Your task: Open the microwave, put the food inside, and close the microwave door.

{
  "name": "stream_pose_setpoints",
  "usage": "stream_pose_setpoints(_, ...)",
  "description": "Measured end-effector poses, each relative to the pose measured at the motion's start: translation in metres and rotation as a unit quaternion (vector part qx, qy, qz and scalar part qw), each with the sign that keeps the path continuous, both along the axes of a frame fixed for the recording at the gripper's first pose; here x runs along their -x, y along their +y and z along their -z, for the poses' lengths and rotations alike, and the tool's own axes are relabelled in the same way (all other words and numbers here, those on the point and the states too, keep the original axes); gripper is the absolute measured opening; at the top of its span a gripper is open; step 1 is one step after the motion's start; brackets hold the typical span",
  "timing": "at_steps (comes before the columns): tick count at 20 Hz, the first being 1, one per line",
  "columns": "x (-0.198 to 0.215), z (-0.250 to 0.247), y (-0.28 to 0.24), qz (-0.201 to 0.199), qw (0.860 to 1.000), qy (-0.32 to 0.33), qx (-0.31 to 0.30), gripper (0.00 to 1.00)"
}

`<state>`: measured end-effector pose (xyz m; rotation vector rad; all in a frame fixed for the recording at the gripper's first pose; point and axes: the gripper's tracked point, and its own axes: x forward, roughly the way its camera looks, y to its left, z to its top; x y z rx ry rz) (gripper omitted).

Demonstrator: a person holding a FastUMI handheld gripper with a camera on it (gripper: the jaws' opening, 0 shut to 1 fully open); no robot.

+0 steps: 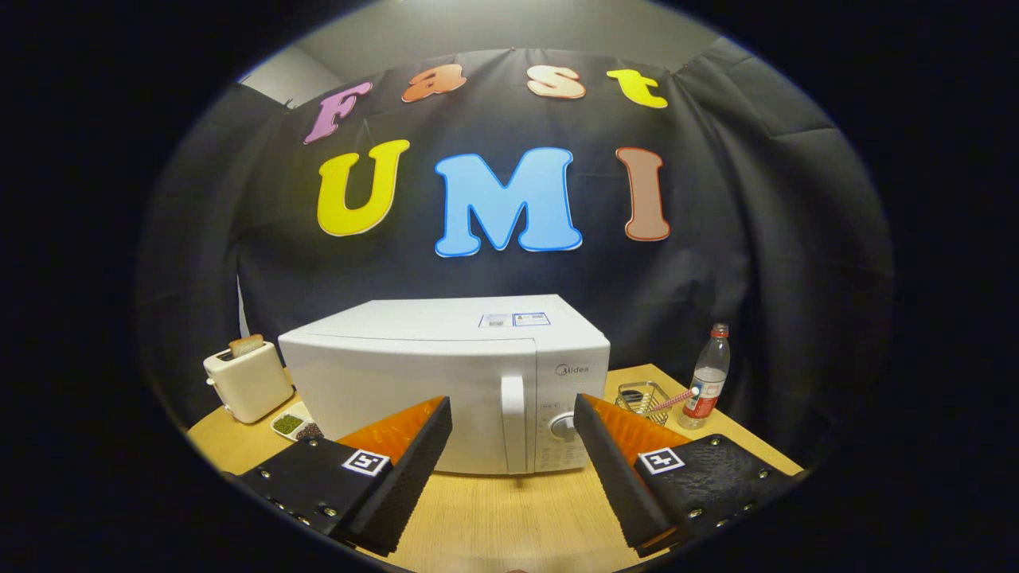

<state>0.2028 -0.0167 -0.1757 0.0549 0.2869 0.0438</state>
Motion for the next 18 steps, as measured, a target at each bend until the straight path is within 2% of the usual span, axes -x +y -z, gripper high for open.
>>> stream_pose_setpoints(8, -0.044, 0.057, 0.011, -0.023, 0.999, 0.047, -0.009, 0.97)
stream_pose_setpoints(11, -0.052, 0.071, 0.014, -0.026, 0.998, 0.057, -0.005, 0.83)
stream_pose_setpoints(14, -0.061, 0.074, 0.015, -0.03, 0.998, 0.056, 0.011, 0.83)
stream_pose_setpoints(16, -0.067, 0.073, 0.013, -0.024, 0.998, 0.05, 0.02, 0.51)
stream_pose_setpoints(17, -0.07, 0.074, 0.013, -0.024, 0.998, 0.05, 0.023, 0.45)
stream_pose_setpoints(18, -0.07, 0.075, 0.014, -0.026, 0.998, 0.052, 0.023, 0.43)
